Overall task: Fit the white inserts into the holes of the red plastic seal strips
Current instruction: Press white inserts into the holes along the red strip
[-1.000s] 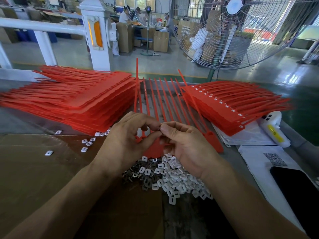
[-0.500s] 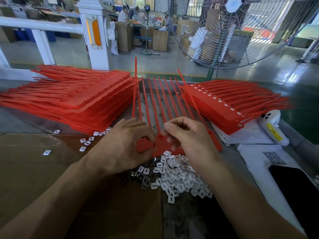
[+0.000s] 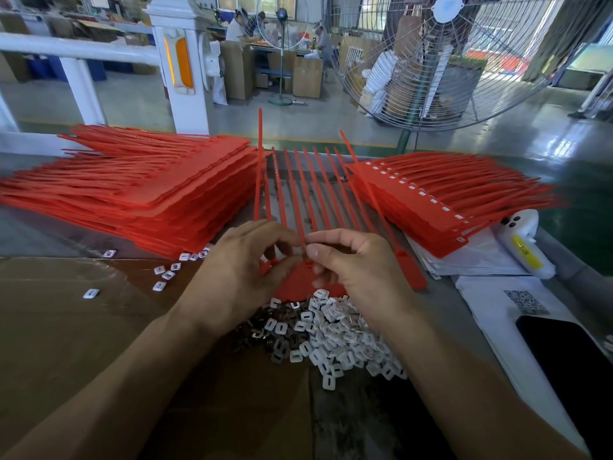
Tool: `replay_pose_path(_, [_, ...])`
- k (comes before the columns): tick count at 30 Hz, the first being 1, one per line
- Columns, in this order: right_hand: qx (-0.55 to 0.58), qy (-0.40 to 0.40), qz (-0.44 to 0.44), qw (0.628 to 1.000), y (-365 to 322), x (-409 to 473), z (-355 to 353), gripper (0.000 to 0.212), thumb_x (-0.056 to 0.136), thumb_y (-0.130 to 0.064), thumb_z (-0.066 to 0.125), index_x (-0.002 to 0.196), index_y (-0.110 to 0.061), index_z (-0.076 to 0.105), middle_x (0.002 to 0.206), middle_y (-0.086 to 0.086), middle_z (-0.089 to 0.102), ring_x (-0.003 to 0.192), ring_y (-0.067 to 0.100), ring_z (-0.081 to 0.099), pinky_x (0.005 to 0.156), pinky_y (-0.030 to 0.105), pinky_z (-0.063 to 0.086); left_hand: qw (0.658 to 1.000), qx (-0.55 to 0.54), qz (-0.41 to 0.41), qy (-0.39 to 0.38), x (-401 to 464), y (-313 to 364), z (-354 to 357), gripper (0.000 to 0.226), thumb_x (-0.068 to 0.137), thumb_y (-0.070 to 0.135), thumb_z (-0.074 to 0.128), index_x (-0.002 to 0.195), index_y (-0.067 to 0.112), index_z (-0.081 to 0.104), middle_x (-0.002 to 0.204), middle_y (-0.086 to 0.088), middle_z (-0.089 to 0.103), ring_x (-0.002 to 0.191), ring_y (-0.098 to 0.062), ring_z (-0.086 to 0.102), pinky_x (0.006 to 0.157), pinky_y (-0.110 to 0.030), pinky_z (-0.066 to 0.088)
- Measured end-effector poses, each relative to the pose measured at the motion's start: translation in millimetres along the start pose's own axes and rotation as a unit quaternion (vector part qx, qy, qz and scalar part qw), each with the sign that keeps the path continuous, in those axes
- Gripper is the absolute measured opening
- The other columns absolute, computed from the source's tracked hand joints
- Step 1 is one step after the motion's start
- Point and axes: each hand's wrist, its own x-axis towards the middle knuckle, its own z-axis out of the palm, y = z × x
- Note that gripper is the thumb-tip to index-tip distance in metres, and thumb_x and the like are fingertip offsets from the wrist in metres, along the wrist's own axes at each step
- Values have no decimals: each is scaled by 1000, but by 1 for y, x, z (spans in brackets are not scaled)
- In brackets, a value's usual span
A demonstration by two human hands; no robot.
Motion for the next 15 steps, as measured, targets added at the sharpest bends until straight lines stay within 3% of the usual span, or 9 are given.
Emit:
replay_pose_path(2, [6,-5,-3,1000,0,-1,2,9,95,-15,73,97,-20,80,76,0,74,66,12,68,63,27,58,1000,7,-8,7,-1,2,3,17,90,32,70,107,28,67,95,18,62,87,-2,59,81,-23,46])
replay_pose_path(10, [-26,-2,17,1000,0,-1,-2,10,98,-28,70,98,-20,75,80,-6,75,66,2,63,61,19,52,999,21,-15,22,1,8,6,18,89,36,68,105,27,68,95,16,63,86,-2,58,83,-35,51])
replay_pose_path(15, [-58,-21,21,998,1,0,-2,13,99,-34,68,93,-25,76,83,1,74,65,3,62,62,20,51,999,32,-3,28,2,11,7,18,89,32,70,103,21,71,94,13,64,85,-5,59,82,-42,51])
